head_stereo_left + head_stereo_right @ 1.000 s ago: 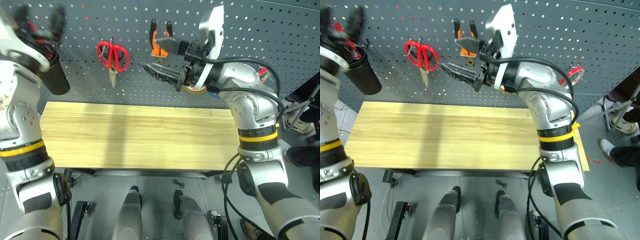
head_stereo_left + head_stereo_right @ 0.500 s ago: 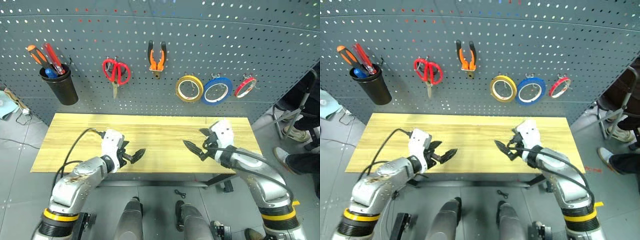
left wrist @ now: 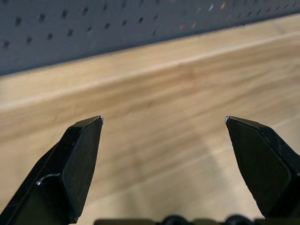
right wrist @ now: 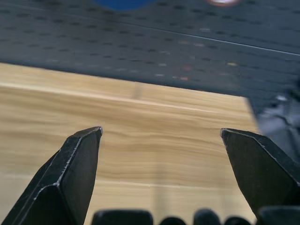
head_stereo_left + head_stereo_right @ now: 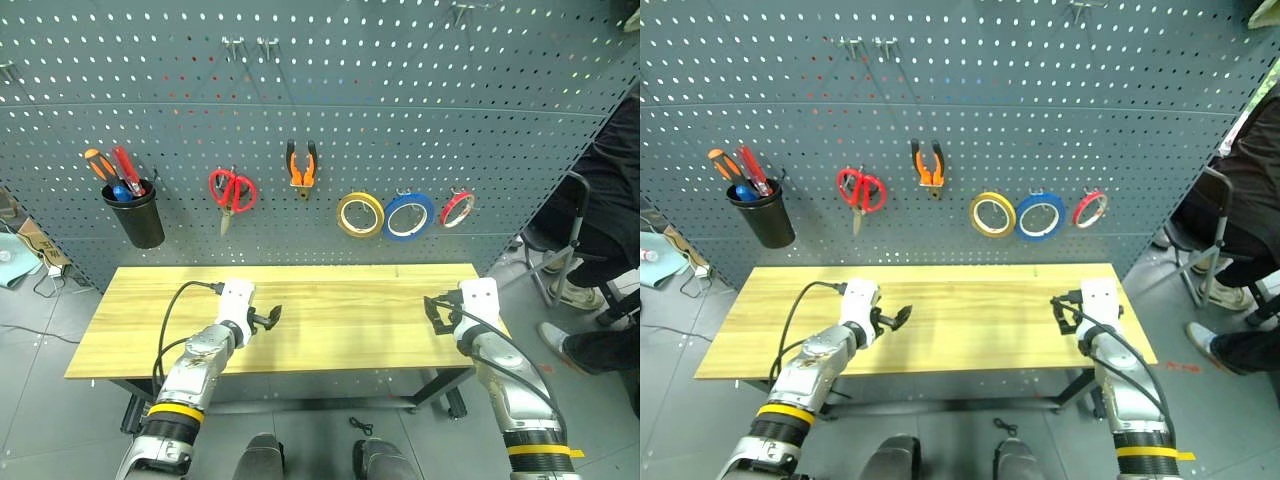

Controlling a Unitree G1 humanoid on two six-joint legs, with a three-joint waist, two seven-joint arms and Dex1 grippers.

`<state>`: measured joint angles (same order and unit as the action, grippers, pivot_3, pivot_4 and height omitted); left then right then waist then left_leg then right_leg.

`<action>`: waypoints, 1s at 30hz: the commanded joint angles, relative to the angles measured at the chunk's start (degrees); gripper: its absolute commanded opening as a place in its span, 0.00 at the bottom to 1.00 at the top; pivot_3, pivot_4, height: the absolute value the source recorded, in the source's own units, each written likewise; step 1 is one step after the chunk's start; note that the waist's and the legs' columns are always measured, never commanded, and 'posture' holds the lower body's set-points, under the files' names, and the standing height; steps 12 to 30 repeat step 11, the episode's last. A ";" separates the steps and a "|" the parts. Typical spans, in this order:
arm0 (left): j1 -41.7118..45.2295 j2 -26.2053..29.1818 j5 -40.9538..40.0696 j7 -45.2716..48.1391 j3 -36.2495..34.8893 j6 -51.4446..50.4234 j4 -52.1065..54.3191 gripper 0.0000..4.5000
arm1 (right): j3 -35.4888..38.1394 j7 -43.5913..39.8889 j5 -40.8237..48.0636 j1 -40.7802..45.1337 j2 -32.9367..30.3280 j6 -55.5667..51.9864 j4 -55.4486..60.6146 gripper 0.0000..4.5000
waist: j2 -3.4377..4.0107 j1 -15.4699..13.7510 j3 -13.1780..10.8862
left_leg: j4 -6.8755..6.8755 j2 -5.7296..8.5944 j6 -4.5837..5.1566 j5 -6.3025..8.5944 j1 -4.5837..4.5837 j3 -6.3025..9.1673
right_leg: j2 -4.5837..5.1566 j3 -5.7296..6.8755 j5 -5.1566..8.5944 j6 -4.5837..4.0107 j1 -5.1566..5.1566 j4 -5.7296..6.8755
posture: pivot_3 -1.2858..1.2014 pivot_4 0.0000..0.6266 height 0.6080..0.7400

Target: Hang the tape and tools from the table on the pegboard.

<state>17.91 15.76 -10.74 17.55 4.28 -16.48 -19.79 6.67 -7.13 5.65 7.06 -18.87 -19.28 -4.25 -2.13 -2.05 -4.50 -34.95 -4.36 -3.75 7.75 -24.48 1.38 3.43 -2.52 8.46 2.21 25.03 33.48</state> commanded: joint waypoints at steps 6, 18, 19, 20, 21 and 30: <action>5.84 -1.85 4.19 1.10 -0.55 7.95 -9.81 0.99 | 3.50 2.03 -0.34 2.40 0.47 6.55 -7.08 1.00 | 0.71 1.82 1.73 | 0.26 0.00 0.06 0.02 0.26 0.01 | 0.00 -0.01 0.17 -0.02 -0.23 -0.19 | 0.54 0.00 1.00; 6.58 -2.05 4.67 2.20 -1.23 8.72 -11.99 0.99 | 3.89 1.99 -0.51 3.62 0.24 7.89 -9.57 1.00 | 0.86 2.42 1.84 | 0.27 0.01 0.36 -0.14 0.28 0.04 | -0.01 -0.02 0.23 -0.02 -0.24 -0.16 | 0.54 0.00 1.00; 6.58 -2.05 4.67 2.20 -1.23 8.72 -11.99 0.99 | 3.89 1.99 -0.51 3.62 0.24 7.89 -9.57 1.00 | 0.86 2.42 1.84 | 0.27 0.01 0.36 -0.14 0.28 0.04 | -0.01 -0.02 0.23 -0.02 -0.24 -0.16 | 0.54 0.00 1.00; 6.58 -2.05 4.67 2.20 -1.23 8.72 -11.99 0.99 | 3.89 1.99 -0.51 3.62 0.24 7.89 -9.57 1.00 | 0.86 2.42 1.84 | 0.27 0.01 0.36 -0.14 0.28 0.04 | -0.01 -0.02 0.23 -0.02 -0.24 -0.16 | 0.54 0.00 1.00; 6.58 -2.05 4.67 2.20 -1.23 8.72 -11.99 0.99 | 3.89 1.99 -0.51 3.62 0.24 7.89 -9.57 1.00 | 0.86 2.42 1.84 | 0.27 0.01 0.36 -0.14 0.28 0.04 | -0.01 -0.02 0.23 -0.02 -0.24 -0.16 | 0.54 0.00 1.00; 6.58 -2.05 4.67 2.20 -1.23 8.72 -11.99 0.99 | 3.89 1.99 -0.51 3.62 0.24 7.89 -9.57 1.00 | 0.86 2.42 1.84 | 0.27 0.01 0.36 -0.14 0.28 0.04 | -0.01 -0.02 0.23 -0.02 -0.24 -0.16 | 0.54 0.00 1.00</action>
